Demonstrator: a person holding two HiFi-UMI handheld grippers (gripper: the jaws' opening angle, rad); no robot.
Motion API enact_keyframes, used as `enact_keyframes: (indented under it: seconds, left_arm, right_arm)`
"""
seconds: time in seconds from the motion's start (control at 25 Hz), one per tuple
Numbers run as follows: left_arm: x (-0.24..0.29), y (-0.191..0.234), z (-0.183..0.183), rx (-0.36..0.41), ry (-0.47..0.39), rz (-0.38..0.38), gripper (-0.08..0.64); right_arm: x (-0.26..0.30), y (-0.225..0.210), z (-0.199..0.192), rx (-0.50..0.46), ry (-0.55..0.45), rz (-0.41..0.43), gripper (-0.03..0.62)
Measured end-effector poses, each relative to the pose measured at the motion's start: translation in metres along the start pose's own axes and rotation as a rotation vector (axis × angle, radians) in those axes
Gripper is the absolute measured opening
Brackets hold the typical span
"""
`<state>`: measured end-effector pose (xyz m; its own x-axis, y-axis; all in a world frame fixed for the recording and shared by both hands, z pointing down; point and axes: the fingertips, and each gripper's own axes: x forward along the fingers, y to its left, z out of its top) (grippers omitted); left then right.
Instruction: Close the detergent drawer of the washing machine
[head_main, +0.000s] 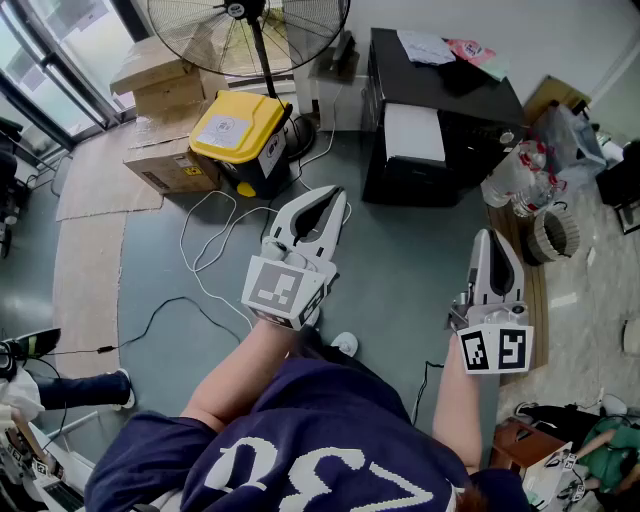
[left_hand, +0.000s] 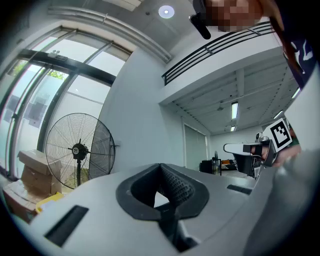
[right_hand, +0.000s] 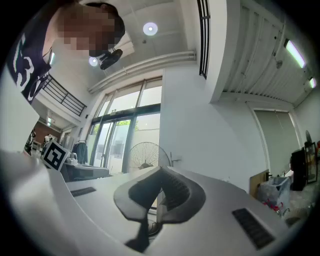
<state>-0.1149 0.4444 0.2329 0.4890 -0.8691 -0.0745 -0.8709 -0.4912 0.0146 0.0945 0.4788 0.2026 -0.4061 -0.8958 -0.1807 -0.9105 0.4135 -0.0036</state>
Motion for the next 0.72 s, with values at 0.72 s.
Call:
enact_keyframes:
  seconds: [0.72]
  left_arm:
    - [0.035,0.022,-0.016,-0.022,0.026,0.019,0.018]
  right_arm:
    - [0.029,-0.018,-0.005,0.06,-0.023,0.008,0.015]
